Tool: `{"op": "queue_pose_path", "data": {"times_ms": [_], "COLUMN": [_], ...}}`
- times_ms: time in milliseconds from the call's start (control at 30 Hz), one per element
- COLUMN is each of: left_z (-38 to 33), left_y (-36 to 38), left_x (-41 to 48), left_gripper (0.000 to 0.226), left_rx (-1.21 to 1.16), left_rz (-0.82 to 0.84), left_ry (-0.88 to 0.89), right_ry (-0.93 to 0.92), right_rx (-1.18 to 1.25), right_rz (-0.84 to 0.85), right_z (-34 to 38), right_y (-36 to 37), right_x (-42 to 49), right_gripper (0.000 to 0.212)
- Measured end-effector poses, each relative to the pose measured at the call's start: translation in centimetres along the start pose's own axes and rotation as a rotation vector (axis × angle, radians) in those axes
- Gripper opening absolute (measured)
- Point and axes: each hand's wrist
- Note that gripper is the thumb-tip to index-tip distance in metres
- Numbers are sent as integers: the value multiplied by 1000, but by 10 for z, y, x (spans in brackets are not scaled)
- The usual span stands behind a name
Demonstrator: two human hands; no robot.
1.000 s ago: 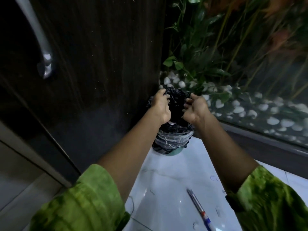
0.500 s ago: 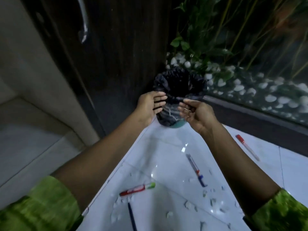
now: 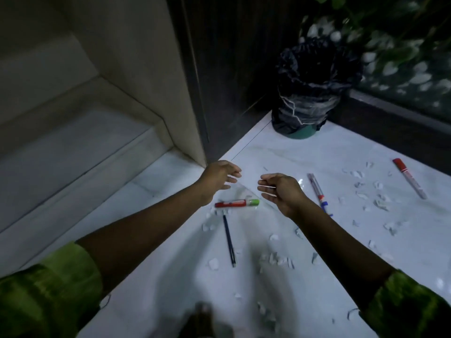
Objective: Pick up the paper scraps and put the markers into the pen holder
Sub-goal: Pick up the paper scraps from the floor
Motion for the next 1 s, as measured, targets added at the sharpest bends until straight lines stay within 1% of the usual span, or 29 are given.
{"op": "queue_pose_path", "data": {"times_ms": [67, 133, 167, 200, 233, 300, 333, 400, 467, 533, 600, 700, 767, 867, 933, 1000], "left_z": [18, 42, 53, 65, 77, 98, 104, 116, 124, 127, 126, 125, 122, 118, 113, 117], "left_y": [-4, -8, -8, -9, -10, -12, -12, -12, -11, -11, -12, -11, -12, -21, -32, -53], "left_x": [-7, -10, -11, -12, -12, -10, -10, -7, -4, -1, 0, 3, 7, 14, 17, 23], "left_gripper": [25, 19, 17, 18, 23, 33, 35, 32, 32, 30, 24, 17, 17, 25, 28, 23], "left_rx": [141, 411, 564, 709, 845, 1104, 1246, 1491, 1652, 1698, 1681, 1644, 1615, 1584, 1537, 1456], "left_rz": [51, 127, 183, 245, 328, 518, 581, 653, 668, 684, 711, 703, 685, 578, 480, 316], "left_ry": [8, 64, 107, 158, 225, 344, 410, 611, 770, 902, 1000, 1130, 1172, 1110, 1036, 929], "right_ry": [3, -83, -144, -200, -286, -432, -472, -521, -590, -651, -657, -695, -671, -609, -571, -511], "right_rx": [-93, -363, -500, -629, -787, -1102, -1200, -1297, -1390, -1447, -1476, -1425, -1350, -1183, -1042, -958], "right_rz": [-10, -79, -118, -140, -156, -191, -221, -276, -303, -305, -276, -246, -232, -229, -315, -419], "right_z": [-15, -36, -45, -53, -62, -75, -78, -80, -82, -83, -85, -89, -86, -77, -69, -60], "right_y": [5, 9, 11, 12, 12, 11, 11, 13, 13, 10, 6, 2, -2, -6, -12, -13], "right_x": [7, 21, 27, 33, 39, 51, 53, 54, 58, 61, 65, 66, 67, 75, 76, 89], "right_gripper": [29, 30, 27, 21, 19, 26, 30, 33, 33, 31, 27, 15, 9, 6, 7, 11]}}
Point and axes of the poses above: each hand's wrist, its own x-axis towards the middle knuckle, its own y-axis out of the palm, z = x × y, and after that the axes turned 5 degrees about y, right-handed
